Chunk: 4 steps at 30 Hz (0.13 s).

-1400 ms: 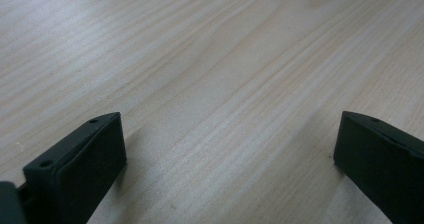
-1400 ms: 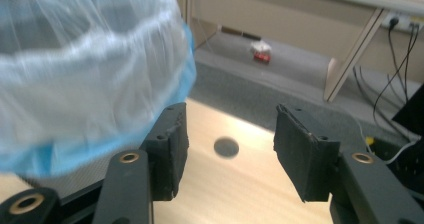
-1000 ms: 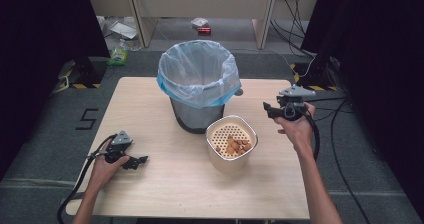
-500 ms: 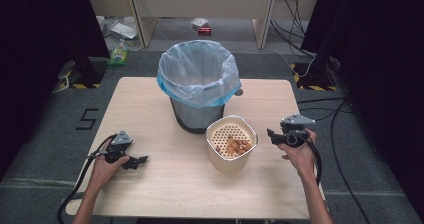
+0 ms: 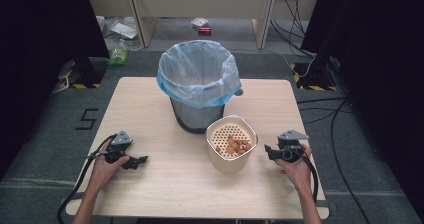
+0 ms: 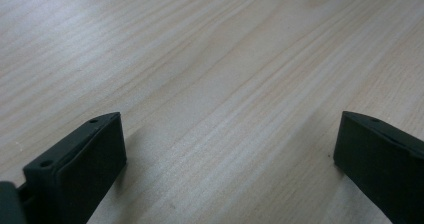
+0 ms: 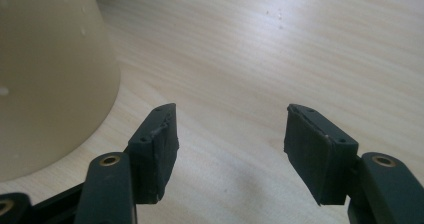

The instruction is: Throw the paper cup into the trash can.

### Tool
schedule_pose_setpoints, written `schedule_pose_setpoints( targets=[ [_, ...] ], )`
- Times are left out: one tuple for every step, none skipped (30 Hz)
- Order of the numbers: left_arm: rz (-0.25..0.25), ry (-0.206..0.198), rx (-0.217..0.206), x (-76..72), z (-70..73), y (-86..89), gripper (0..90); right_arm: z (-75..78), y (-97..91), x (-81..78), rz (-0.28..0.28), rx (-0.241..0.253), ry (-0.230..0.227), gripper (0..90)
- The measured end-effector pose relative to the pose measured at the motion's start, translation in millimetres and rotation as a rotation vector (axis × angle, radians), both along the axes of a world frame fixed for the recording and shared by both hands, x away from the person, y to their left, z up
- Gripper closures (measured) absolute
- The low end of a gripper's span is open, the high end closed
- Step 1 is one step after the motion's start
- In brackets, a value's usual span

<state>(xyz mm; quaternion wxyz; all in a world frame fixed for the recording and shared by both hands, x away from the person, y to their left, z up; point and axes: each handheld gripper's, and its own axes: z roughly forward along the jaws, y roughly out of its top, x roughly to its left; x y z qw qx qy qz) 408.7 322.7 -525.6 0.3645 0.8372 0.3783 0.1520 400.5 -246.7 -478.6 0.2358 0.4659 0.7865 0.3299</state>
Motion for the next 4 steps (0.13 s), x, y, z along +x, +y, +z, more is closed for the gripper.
schedule_pose_setpoints(
  targets=[
    [0.0, 0.0, 0.0, 0.0, 0.0, 0.0, 0.0, -2.4, -0.6, -0.1, 0.0, -0.002, -0.002, 38.7],
    [0.0, 0.0, 0.0, 0.0, 0.0, 0.0, 0.0, -5.9, -0.9, -0.4, -0.001, -0.007, 0.018, 37.4],
    [0.0, 0.0, 0.0, 0.0, 0.0, 0.0, 0.0, -7.4, -0.6, -1.0, -0.004, -0.001, 0.028, 37.3],
    [0.0, 0.0, 0.0, 0.0, 0.0, 0.0, 0.0, -9.1, -0.6, -1.6, -0.003, 0.0, 0.029, 37.0]
  ],
)
